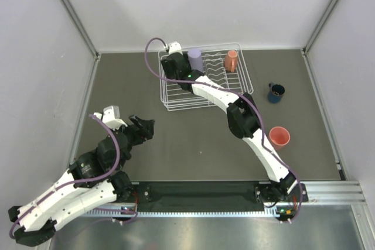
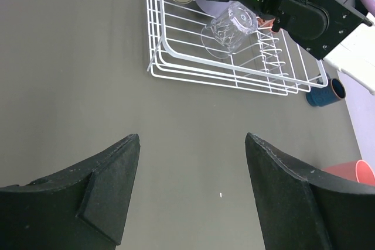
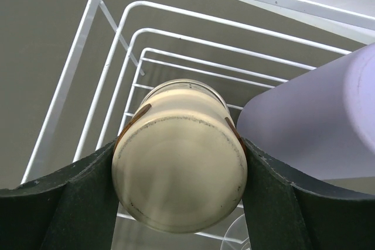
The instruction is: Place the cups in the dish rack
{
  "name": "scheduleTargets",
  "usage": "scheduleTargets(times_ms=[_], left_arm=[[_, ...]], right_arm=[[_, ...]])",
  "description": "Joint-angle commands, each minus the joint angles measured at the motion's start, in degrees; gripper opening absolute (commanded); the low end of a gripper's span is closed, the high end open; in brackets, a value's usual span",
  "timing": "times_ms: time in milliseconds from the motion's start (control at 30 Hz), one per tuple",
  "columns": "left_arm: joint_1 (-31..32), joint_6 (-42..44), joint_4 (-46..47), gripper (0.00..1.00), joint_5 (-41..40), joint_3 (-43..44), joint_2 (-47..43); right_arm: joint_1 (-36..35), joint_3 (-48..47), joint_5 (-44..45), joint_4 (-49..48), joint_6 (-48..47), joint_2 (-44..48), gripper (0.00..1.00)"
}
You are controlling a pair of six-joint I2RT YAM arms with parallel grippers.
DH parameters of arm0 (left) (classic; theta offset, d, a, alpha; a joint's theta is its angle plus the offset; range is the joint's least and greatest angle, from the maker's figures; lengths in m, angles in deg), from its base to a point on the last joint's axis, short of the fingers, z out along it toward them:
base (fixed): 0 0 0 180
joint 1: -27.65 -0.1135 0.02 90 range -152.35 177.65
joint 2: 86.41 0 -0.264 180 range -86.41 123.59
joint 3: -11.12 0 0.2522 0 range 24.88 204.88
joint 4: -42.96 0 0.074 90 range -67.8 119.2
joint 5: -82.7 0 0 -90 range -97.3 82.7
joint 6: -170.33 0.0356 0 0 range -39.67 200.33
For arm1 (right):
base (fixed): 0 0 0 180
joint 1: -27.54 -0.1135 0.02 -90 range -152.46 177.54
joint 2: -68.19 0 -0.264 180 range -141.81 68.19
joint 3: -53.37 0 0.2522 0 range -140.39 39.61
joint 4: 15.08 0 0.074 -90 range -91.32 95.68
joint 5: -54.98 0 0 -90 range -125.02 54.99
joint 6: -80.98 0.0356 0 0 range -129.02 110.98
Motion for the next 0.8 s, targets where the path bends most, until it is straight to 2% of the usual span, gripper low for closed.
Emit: scheduleTargets(times_ms=[0, 167, 533, 767], left_arm=[[0.1, -0.6, -0.7, 0.78, -0.6, -0.2, 0.0], [0.1, -1.6, -1.7, 0.77, -0.5, -0.2, -0.7], [0.1, -1.6, -2.4, 0.77, -0.7, -0.2, -1.3], [0.1, -1.4, -2.5, 0.78, -1.1, -0.3, -1.3]], right_arm=[[0.1, -3.3, -0.3, -4.3, 0.7, -0.7, 0.13], [0.2, -3.6, -0.3, -4.6, 1.4, -1.6, 0.27], [0.7, -4.4, -1.1, -4.5, 2.0, -3.6, 0.42], [1.0, -5.1, -1.5, -4.6, 2.0, -3.9, 0.67]])
